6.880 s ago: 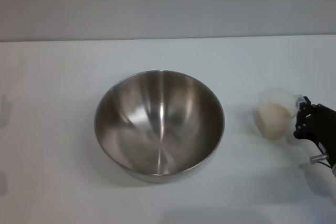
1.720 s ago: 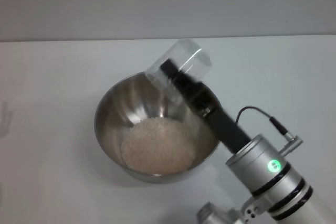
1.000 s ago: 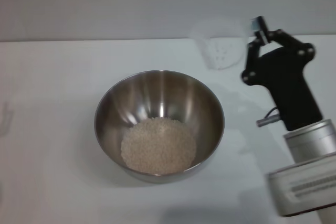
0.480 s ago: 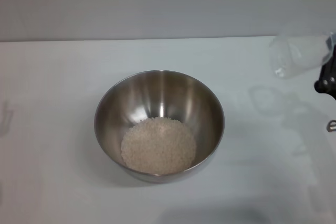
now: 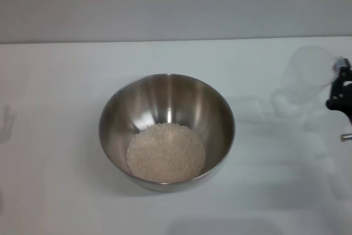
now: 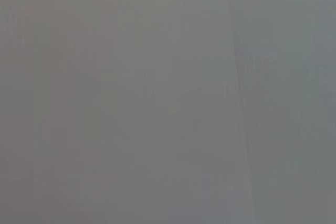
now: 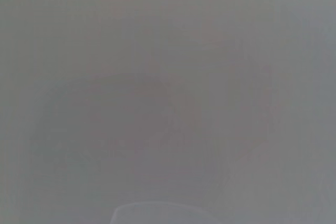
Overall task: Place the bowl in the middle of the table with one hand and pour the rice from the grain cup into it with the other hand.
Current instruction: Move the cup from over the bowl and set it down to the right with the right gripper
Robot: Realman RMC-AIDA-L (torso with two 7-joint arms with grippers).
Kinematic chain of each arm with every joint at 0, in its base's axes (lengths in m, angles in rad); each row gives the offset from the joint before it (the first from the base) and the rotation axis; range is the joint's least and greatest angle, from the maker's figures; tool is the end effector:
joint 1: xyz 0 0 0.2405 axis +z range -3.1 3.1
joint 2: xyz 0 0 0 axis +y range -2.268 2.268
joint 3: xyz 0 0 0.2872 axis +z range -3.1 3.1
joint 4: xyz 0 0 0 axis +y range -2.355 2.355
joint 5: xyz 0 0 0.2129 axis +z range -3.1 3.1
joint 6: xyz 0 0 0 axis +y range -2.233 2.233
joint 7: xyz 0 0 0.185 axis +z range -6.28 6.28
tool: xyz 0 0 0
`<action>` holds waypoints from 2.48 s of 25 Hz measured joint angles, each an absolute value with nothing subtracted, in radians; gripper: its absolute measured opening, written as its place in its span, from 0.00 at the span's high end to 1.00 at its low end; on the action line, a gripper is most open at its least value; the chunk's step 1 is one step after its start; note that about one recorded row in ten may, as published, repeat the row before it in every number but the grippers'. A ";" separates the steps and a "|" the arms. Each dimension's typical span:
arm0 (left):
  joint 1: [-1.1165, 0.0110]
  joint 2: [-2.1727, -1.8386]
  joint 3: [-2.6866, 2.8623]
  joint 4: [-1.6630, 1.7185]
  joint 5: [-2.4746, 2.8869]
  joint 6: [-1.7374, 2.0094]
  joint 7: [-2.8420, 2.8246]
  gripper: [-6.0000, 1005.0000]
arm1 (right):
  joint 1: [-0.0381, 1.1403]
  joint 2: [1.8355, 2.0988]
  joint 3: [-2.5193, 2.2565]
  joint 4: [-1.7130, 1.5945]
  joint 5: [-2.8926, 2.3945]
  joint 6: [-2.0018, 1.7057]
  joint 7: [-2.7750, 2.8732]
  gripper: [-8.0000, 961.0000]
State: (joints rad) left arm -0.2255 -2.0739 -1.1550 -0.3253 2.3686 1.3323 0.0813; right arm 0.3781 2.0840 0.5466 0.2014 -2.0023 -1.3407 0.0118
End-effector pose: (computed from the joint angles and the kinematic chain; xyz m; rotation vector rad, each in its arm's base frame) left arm -0.3800 0.3306 0.0331 -1.2488 -0.3936 -0.6265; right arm 0.3373 0.3542 -0.0346 -1.5677 0.4011 0.7254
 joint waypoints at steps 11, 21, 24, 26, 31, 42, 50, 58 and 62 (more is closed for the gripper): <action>-0.225 -2.074 -1.144 -0.326 2.368 1.332 0.081 0.17 | 0.467 2.082 0.537 0.189 -2.105 -1.121 0.007 0.97; -0.230 -2.076 -1.142 -0.327 2.368 1.331 0.081 0.17 | 0.510 2.081 0.537 0.184 -2.156 -1.028 0.004 0.97; -0.231 -2.075 -1.141 -0.327 2.368 1.331 0.081 0.17 | 0.520 2.081 0.537 0.181 -2.161 -1.007 0.004 0.97; -0.231 -2.075 -1.141 -0.327 2.368 1.331 0.081 0.17 | 0.527 2.081 0.537 0.179 -2.172 -0.995 0.003 0.96; -0.232 -2.075 -1.141 -0.327 2.368 1.331 0.081 0.17 | 0.537 2.082 0.536 0.178 -2.192 -0.985 0.003 0.96; -0.232 -2.077 -1.132 -0.329 2.368 1.335 0.081 0.17 | 0.554 2.084 0.538 0.181 -2.221 -0.932 0.002 0.96; -0.230 -2.076 -1.131 -0.333 2.368 1.336 0.081 0.17 | 0.548 2.086 0.543 0.186 -2.215 -0.936 0.009 0.95; -0.227 -2.075 -1.128 -0.333 2.368 1.336 0.081 0.17 | 0.539 2.086 0.535 0.194 -2.216 -0.928 0.010 0.74; -0.224 -2.075 -1.125 -0.334 2.369 1.336 0.081 0.17 | 0.512 2.087 0.532 0.207 -2.219 -0.929 0.009 0.65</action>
State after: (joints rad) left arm -0.2240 -2.0754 -1.1253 -0.3335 2.3686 1.3363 0.0813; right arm 0.5125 2.0868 0.5318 0.2066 -2.2191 -0.9295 0.0095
